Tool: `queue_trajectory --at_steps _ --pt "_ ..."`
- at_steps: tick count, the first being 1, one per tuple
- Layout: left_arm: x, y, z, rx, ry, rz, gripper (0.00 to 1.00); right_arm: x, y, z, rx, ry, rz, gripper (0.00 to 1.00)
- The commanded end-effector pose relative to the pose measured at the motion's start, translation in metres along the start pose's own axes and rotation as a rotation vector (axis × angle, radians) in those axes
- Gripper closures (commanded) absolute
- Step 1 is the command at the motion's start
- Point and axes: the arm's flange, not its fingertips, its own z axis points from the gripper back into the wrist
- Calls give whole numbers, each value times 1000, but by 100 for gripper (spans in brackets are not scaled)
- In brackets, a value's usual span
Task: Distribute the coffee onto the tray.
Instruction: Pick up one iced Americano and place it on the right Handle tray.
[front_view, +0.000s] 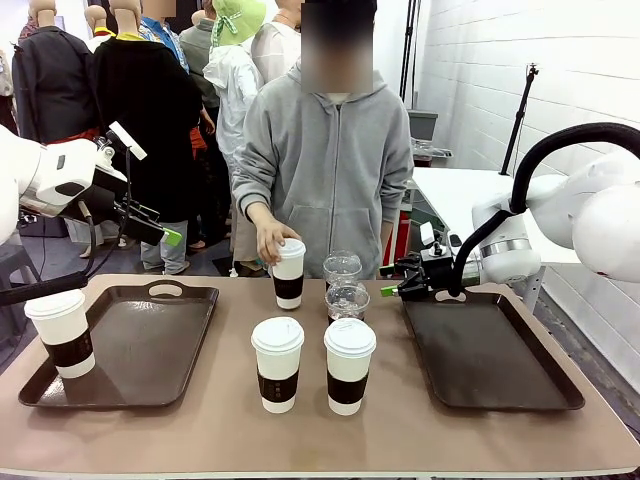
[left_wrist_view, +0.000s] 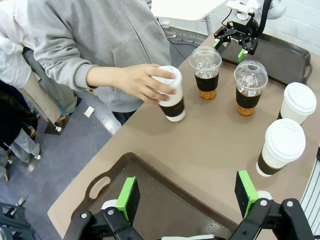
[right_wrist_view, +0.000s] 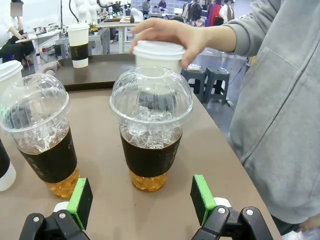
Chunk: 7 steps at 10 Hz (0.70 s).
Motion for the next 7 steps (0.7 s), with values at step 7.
queue_trajectory --at_steps 7 --pt "-2 2 -1 -3 -1 8 0 -17 -6 -15 -31 -19 -14 0"
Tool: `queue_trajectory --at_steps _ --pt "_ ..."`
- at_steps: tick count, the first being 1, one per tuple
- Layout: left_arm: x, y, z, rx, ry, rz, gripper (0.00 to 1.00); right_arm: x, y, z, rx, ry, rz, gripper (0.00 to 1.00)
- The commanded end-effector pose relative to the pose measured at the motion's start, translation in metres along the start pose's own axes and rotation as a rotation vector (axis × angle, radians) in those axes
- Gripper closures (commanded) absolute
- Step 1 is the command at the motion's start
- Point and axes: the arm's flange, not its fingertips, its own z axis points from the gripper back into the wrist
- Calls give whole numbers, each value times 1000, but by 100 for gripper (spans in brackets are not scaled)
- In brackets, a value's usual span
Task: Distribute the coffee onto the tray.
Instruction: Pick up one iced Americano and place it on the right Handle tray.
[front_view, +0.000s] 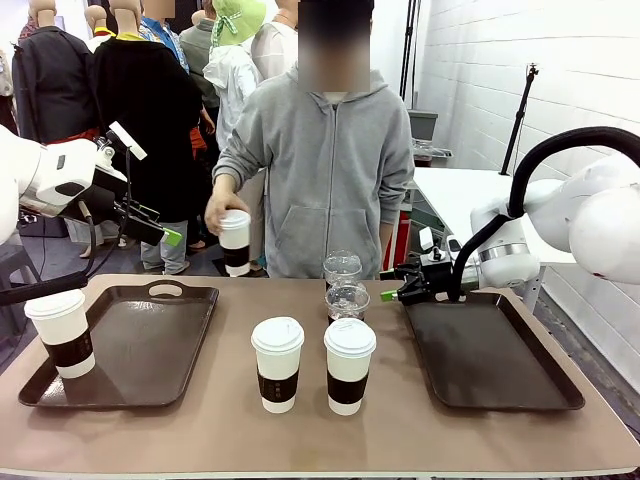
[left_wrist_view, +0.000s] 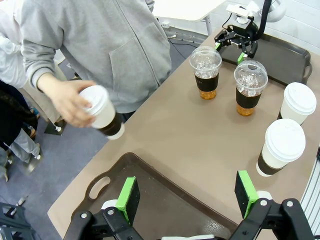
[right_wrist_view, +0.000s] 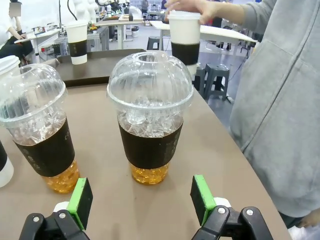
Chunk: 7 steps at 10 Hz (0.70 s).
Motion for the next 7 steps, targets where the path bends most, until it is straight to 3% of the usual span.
queue_trajectory --at_steps 1,7 --pt "-2 2 -1 -3 -1 8 0 -3 -7 -14 -23 -30 3 0" --pt "-2 2 -1 -3 -1 8 0 -7 -16 -40 -3 -52 4 0"
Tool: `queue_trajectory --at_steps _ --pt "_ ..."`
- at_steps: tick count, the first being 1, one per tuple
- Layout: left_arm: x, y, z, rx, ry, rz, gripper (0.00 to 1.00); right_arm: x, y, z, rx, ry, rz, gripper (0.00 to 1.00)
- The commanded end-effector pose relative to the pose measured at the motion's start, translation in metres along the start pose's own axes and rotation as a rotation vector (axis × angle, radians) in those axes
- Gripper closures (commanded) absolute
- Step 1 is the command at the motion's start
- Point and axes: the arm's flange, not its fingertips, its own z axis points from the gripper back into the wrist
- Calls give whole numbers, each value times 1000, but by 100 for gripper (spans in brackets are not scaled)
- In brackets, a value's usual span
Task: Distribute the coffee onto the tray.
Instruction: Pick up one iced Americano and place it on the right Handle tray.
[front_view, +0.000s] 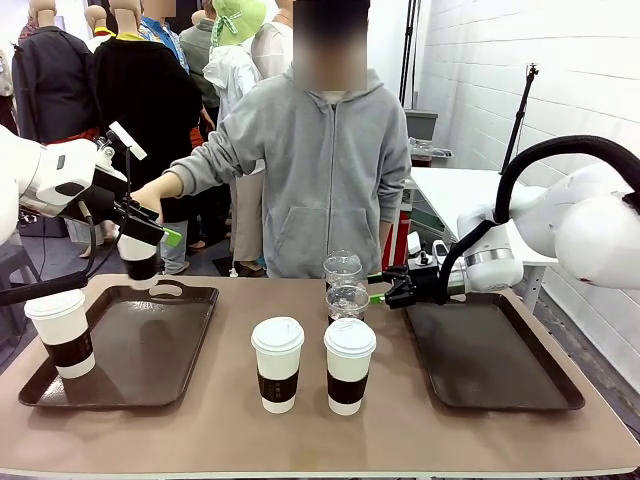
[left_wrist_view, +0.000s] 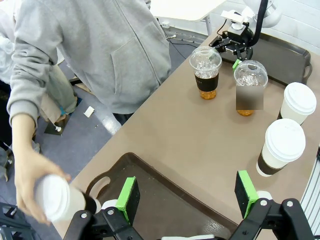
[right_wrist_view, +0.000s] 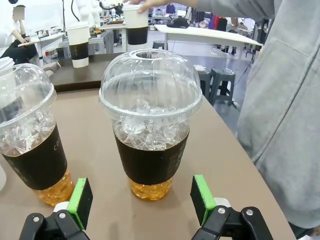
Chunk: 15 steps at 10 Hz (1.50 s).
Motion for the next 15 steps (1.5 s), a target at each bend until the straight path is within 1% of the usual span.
queue_trajectory --at_steps 1,8,15 --pt "-2 2 -1 -3 -1 8 0 -1 -9 -11 -27 -31 2 0" --pt "-2 2 -1 -3 -1 8 0 0 -20 -38 2 -47 -6 0" --pt "-2 2 -1 -3 -1 8 0 -6 -24 -66 12 -35 -19 0"
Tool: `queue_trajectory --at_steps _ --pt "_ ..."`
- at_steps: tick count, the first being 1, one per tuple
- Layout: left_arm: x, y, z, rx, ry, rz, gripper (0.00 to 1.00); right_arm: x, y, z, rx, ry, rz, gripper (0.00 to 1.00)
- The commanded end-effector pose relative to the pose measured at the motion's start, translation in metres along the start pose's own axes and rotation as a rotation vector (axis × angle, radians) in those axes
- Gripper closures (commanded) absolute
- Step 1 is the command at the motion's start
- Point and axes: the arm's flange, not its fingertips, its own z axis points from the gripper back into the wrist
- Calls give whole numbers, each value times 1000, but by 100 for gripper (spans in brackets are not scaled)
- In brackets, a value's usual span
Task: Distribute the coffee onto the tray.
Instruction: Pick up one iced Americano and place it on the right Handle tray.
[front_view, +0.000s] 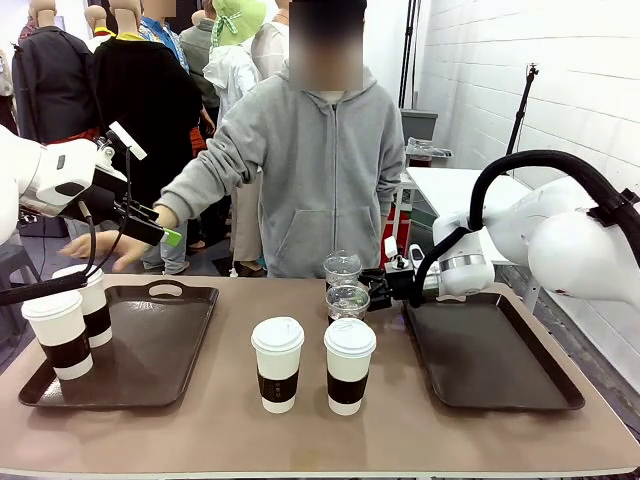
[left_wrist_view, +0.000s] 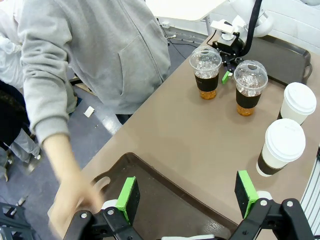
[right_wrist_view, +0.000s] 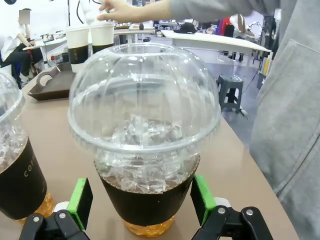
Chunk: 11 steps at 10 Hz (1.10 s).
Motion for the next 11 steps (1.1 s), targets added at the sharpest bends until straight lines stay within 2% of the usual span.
queue_trajectory --at_steps 1,4,6,11 --pt "-2 2 -1 -3 -1 8 0 2 -13 -14 -36 -3 -25 0" --pt "-2 2 -1 -3 -1 8 0 1 -14 -20 -21 -14 -65 0" --pt "-2 2 -1 -3 -1 8 0 5 -16 -14 -50 -37 -59 40" --pt "-2 2 -1 -3 -1 8 0 23 -19 1 -36 -89 -83 40"
